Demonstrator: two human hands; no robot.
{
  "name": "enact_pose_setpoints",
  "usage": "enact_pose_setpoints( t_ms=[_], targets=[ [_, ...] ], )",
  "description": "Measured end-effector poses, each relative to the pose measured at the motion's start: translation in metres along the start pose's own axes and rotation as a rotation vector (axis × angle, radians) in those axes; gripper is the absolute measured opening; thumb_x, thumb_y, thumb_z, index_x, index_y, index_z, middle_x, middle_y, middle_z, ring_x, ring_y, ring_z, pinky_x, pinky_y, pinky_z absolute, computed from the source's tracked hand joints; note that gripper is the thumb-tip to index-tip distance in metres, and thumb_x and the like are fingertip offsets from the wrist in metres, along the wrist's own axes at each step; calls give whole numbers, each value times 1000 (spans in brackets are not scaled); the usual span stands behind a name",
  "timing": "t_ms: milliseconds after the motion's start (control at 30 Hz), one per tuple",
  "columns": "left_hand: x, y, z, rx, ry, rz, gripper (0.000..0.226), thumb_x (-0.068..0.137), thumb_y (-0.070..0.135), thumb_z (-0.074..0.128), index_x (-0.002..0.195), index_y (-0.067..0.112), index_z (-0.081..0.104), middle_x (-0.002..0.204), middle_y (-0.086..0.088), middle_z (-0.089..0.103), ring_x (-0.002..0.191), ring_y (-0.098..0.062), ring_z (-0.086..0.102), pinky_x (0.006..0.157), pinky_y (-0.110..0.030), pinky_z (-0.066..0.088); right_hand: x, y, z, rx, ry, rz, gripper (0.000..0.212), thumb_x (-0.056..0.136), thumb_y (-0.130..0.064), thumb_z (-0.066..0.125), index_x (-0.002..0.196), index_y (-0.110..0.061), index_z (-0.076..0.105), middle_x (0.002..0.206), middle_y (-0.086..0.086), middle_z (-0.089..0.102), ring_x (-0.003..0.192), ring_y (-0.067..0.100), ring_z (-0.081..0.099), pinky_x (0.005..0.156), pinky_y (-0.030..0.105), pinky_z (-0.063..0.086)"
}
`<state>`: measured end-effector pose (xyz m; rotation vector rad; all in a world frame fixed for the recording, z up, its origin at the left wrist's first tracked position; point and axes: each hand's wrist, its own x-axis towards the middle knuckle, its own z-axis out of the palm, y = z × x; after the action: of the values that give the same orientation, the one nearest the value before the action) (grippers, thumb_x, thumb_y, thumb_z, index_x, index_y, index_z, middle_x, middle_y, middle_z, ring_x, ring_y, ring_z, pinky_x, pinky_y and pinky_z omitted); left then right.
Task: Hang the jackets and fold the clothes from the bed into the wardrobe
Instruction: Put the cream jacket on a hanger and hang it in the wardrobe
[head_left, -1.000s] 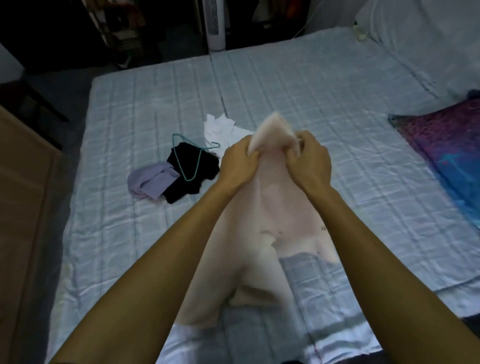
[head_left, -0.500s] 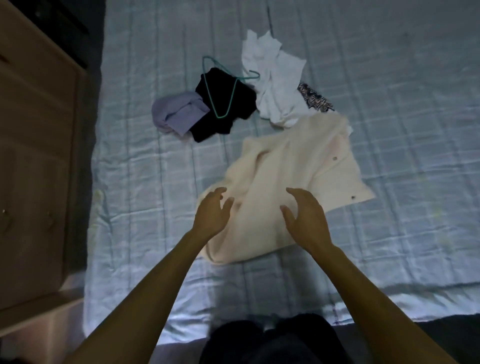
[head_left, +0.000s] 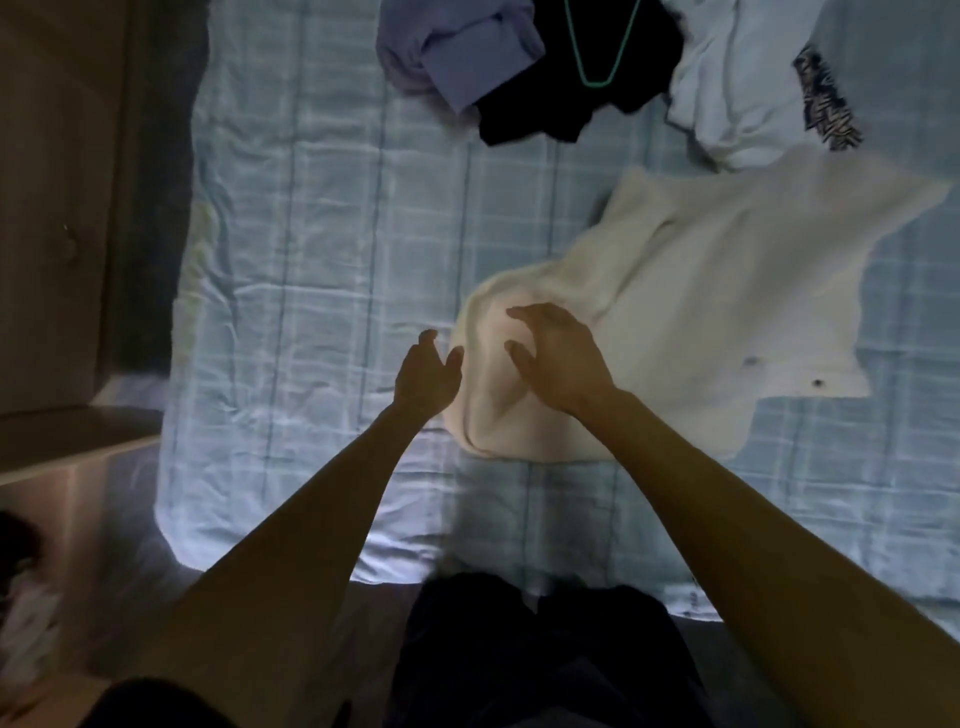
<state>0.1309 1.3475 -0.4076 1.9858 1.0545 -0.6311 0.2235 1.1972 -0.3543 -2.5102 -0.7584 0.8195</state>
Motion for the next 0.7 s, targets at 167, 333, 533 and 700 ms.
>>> enact_pose_setpoints(
  t_ms=[167, 333, 533, 700],
  targets=[
    [31, -19, 13, -100, -104, -78, 56, 99, 41, 40, 143, 8, 32, 143, -13, 43, 129, -30, 44, 105, -40, 37, 47, -10, 15, -14, -38, -24, 44, 95, -32, 50, 135, -13, 46, 134, 8, 52, 122, 22, 47, 108, 33, 31],
    [47, -16, 17, -320, -323, -123, 47, 96, 41, 47, 129, 8, 53, 122, -10, 60, 107, -25, 58, 94, -39, 47, 64, -18, 29, -23, -21, 40, 40, 95, -27, 49, 134, -18, 48, 132, 3, 54, 120, 18, 50, 104, 26, 31],
    [24, 17, 8, -438, -406, 49, 27, 95, 21, 50, 117, 11, 61, 109, -10, 67, 96, -19, 63, 78, -24, 52, 53, -29, 12, 60, -13, 96, 39, 95, -22, 47, 133, -14, 49, 129, 8, 55, 116, 20, 52, 99, 24, 33],
    [-20, 57, -3, -350, -299, 388, 33, 94, 14, 49, 127, 15, 54, 124, -8, 61, 112, -22, 57, 96, -37, 45, 23, -30, -34, 122, 62, -21, 45, 83, 3, 52, 126, -10, 57, 119, 13, 60, 111, 26, 56, 100, 26, 38]
  ],
)
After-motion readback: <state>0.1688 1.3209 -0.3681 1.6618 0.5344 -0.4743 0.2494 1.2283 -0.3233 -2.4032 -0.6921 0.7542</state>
